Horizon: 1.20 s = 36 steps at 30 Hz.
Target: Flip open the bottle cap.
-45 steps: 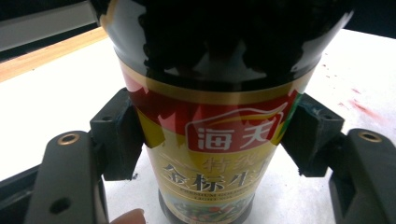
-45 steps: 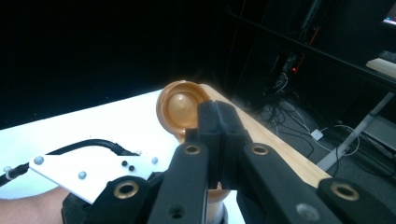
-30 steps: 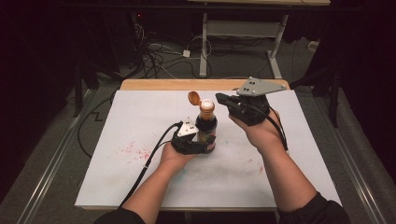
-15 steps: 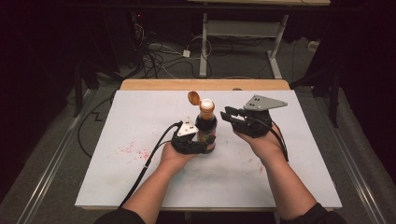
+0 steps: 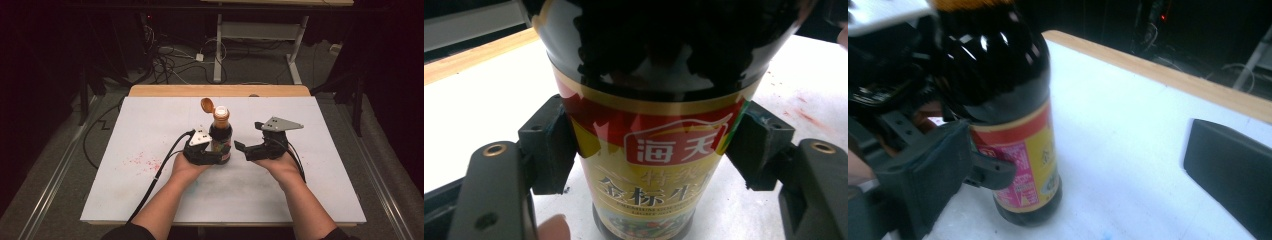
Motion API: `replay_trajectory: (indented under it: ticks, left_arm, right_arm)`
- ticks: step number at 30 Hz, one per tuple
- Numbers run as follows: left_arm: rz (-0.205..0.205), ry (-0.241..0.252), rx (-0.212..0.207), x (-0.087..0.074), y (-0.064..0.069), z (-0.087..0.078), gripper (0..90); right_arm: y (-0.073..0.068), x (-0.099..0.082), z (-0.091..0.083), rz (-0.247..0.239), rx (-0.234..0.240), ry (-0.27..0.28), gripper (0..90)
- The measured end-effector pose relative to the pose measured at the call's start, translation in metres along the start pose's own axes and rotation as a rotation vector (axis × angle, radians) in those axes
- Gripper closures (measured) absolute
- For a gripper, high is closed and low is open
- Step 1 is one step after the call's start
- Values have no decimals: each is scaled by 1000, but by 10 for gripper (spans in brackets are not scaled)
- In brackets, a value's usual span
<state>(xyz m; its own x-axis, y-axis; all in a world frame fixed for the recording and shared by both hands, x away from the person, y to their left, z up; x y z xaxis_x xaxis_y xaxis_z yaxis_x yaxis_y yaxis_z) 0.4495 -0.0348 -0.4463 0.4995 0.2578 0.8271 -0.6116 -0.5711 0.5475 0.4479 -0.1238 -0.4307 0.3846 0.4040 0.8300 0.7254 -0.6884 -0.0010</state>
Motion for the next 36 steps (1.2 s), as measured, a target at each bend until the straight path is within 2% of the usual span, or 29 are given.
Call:
replay_trajectory:
  ticks: [1, 5, 7, 10, 11, 13, 14, 19, 26, 31, 36]
  left_arm:
    - [-8, -12, -28, 1, 2, -1, 251]
    - [-5, -45, -16, 0, -1, -8, 141]
    - [9, -52, -21, 1, -4, -13, 126]
    - [16, -92, -13, 0, -11, -22, 5]
    - [29, -108, -9, -1, -14, -25, 0]
    - [42, -106, -2, -1, -19, -32, 0]
    - [25, -91, 7, 0, -22, -34, 0]
    - [13, -66, 41, -1, -38, -52, 0]
    - [-14, -58, 93, -9, -63, -74, 0]
    - [-10, -58, 119, -15, -71, -89, 0]
    - [-2, -55, 140, -21, -74, -108, 0]
  right_arm:
    - [0, -1, 0, 5, -4, 0, 4]
    - [2, -5, 0, 9, -15, 4, 4]
    - [2, -6, 0, 7, -16, 6, 4]
    - [2, -9, 0, 7, -21, 1, 4]
    - [2, -10, 0, 4, -21, 1, 4]
    - [2, -12, 0, 0, -23, 0, 4]
    - [2, -13, 0, -3, -26, -1, 4]
    - [3, -22, 1, 0, -34, -10, 4]
    - [6, -44, 6, 9, -53, -47, 4]
    - [8, -63, 7, 19, -66, -71, 4]
    - [9, -79, 1, 33, -75, -77, 4]
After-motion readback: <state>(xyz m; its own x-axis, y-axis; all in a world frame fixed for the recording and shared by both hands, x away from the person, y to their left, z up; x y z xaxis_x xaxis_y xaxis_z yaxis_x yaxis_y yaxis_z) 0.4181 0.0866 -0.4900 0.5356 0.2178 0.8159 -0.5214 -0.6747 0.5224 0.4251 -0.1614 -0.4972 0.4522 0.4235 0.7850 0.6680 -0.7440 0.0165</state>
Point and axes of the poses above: each handheld gripper's, and its own axes: z roughly forward along the jaws, x roughly out of its top, y roughly to its right, the point moved 8 cm from there along z, roughly forward along the jaws, and after that the axes turned 10 degrees about -y, right-handed, at the moved point
